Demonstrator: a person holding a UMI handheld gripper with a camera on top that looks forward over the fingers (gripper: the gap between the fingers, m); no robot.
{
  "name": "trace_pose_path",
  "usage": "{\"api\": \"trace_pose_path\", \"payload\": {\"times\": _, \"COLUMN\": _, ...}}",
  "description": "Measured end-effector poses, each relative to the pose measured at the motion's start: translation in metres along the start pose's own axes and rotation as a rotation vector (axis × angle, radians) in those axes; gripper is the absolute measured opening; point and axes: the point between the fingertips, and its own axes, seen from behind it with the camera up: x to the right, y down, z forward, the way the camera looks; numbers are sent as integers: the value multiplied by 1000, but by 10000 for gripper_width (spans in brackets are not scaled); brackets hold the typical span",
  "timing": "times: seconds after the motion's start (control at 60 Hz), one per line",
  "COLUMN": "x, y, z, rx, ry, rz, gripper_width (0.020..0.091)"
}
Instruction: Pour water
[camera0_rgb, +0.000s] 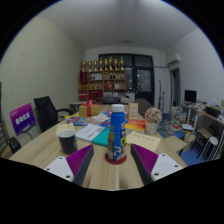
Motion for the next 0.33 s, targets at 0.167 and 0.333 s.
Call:
{"api": "trace_pose_path", "payload": {"times": 0.167, "x": -18, "y": -9, "z": -116, "rx": 33, "ry": -36, "rz": 22, "gripper_width": 830}}
{"api": "trace_pose_path", "payload": {"times": 0.333, "x": -40, "y": -2, "z": -210, "rx": 20, "ry": -90, "rz": -13, "gripper_width": 826}}
